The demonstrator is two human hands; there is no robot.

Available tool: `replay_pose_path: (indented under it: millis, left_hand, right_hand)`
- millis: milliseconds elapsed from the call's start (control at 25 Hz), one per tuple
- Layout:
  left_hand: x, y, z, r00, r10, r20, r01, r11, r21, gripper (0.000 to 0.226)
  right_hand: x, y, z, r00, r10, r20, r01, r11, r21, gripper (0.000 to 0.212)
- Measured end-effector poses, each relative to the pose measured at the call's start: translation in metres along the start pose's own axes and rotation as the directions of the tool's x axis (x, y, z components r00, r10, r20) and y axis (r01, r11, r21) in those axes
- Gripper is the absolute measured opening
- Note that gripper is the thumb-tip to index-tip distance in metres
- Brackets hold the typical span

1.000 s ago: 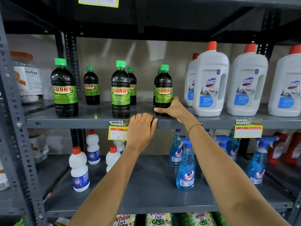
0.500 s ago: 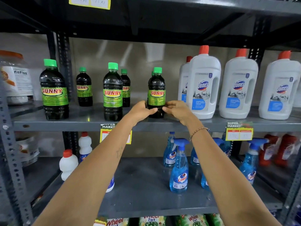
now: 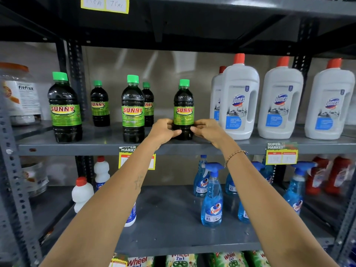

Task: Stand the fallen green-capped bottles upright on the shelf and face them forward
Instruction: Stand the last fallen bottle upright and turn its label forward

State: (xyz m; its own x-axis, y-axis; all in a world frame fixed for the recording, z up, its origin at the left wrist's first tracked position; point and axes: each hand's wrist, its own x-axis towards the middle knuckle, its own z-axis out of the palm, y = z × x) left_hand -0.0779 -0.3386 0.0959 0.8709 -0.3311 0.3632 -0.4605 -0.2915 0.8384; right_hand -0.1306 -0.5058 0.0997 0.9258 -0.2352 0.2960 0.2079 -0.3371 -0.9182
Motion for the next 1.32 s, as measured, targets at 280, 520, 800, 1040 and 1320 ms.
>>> replay_pose_path:
  millis: [280,520,800,1040,1320]
  left_hand:
    - [-0.015,-0.002,-0.012,0.998,0.040,0.039,-0.036,0.994,-0.098,0.047]
    - [-0.024,0.001,-0.012,0.997,0.058,0.041,-0.053,0.992,-0.112,0.048]
    - [-0.027,-0.004,-0.014,0.995,0.096,0.035,-0.091,0.988,-0.128,0.049]
    - [-0.032,-0.002,-0.016,0.995,0.085,0.059,-0.079,0.992,-0.096,0.050]
    - [-0.064,-0.008,-0.036,0.896,0.312,-0.317,-0.325,0.946,0.013,0.019]
  right_hand:
    - [-0.011,0.000,-0.005,0.998,-0.038,0.044,0.040,0.999,-0.029,0.038]
    - [-0.020,0.000,-0.007,0.998,-0.050,0.047,0.050,0.999,-0.016,0.039]
    - [-0.026,0.003,-0.007,0.997,-0.067,0.042,0.066,0.998,0.013,0.041]
    - [-0.035,-0.001,-0.005,0.998,-0.058,0.010,0.058,0.998,-0.008,0.040]
    - [-0.061,-0.039,0.045,0.929,-0.351,-0.116,0.332,0.930,-0.157,0.010]
